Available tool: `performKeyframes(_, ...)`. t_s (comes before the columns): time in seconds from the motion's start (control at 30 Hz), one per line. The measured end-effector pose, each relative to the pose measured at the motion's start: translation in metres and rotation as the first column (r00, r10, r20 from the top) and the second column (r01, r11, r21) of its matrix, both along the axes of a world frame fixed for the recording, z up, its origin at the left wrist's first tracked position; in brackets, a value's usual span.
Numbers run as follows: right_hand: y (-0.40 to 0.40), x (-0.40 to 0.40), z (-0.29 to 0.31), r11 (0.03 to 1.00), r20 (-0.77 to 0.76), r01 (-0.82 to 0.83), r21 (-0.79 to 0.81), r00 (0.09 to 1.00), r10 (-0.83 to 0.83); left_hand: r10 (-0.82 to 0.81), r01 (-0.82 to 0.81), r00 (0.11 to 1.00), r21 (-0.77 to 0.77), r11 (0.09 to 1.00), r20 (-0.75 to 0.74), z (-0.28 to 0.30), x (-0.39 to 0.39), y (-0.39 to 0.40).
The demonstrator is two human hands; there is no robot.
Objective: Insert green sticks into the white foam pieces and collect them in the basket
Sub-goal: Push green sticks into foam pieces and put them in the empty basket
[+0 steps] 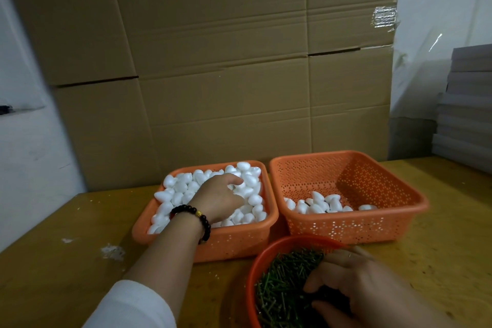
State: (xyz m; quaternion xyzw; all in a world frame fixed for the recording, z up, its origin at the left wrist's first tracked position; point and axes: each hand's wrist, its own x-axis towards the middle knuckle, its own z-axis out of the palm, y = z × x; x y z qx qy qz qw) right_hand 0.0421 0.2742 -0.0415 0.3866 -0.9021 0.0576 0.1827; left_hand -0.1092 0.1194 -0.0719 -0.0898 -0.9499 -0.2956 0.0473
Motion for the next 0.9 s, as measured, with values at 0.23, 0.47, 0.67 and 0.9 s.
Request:
performKeyframes(0.23, 0.063, 0.005, -0.068, 0.951, 0.015, 0.207, -0.23, 0.978, -0.209, -0.076, 0.041, 0.997, 0.617, 0.786, 0.031, 0.002, 0.023, 0.008)
performKeyframes(0.47, 0.072, 0.005, -0.073, 0.935, 0.112, 0.171, -0.311, 0.983, -0.143, -0.322, 0.0, 0.937, 0.925, 0.381, 0.133, 0.006, 0.051, 0.041)
performKeyframes(0.67, 0.072, 0.002, -0.076, 0.92, 0.115, 0.166, -0.356, 0.984, -0.133, -0.422, 0.021, 0.892, 0.917, 0.398, 0.163, -0.001, 0.067, 0.059)
performKeyframes(0.9, 0.072, 0.0, -0.077, 0.929, 0.042, 0.146, -0.341, 0.989, -0.14, -0.495, 0.089, 0.853, 0.888, 0.452, 0.166, -0.005, 0.076, 0.058)
